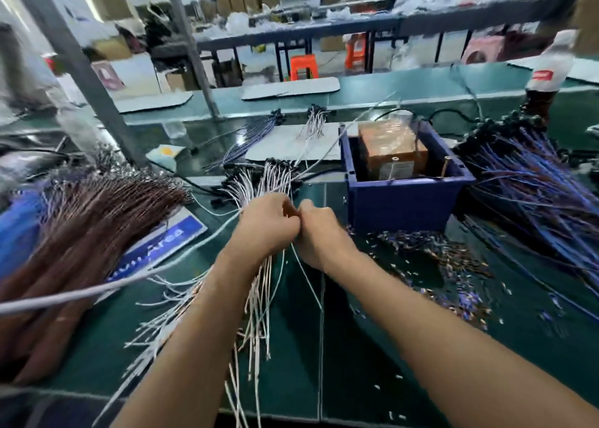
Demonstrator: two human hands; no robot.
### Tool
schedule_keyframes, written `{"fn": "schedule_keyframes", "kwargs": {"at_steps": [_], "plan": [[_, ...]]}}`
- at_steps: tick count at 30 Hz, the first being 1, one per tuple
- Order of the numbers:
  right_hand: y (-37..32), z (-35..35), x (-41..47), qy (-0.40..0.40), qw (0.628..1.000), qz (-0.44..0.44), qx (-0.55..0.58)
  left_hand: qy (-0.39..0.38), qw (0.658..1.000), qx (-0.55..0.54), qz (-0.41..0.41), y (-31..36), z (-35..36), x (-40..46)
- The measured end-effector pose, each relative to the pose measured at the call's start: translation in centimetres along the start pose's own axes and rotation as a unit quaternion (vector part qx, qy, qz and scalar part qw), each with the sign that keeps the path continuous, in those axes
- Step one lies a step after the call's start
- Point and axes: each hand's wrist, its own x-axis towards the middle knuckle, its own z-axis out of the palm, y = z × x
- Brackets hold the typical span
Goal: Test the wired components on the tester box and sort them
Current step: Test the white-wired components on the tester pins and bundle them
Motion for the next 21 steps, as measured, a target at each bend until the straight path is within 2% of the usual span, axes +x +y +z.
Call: {"fn": "schedule_keyframes", "kwargs": {"at_steps": [3, 5, 7, 9, 13, 16, 21], "plan": [[-0.6, 1.4, 2.0, -0.009, 0.992, 0.08, 0.096, 0.035, 0.999, -0.021, -0.019, 0.4, 0.3, 1.2], [-0.2, 2.1, 2.4, 0.009, 0.995, 0.093, 0.044, 0.047, 0.999, 0.001, -0.015, 0.7, 0.6, 2.6], [0.5, 2.2, 2.4, -0.007, 0.997, 0.057, 0.056, 0.064, 0.997, 0.048, 0.004, 1.1, 1.1, 4.4], [1.1, 2.4, 2.7, 0.025, 0.997, 0.063, 0.029, 0.073, 0.991, 0.112, 0.02, 1.4, 1.7, 6.1], [0.7, 2.5, 2.5, 0.057, 0.997, 0.029, -0.053, 0.044, 0.975, 0.219, 0.015, 1.4, 2.4, 9.0], [0.5, 2.7, 2.3, 0.082, 0.993, -0.011, -0.09, 0.053, 0.969, 0.241, 0.021, 1.4, 2.8, 10.5], [0.6, 2.4, 2.5, 0.069, 0.994, 0.004, -0.086, 0.068, 0.966, 0.248, 0.014, 1.7, 2.6, 11.5]]}}
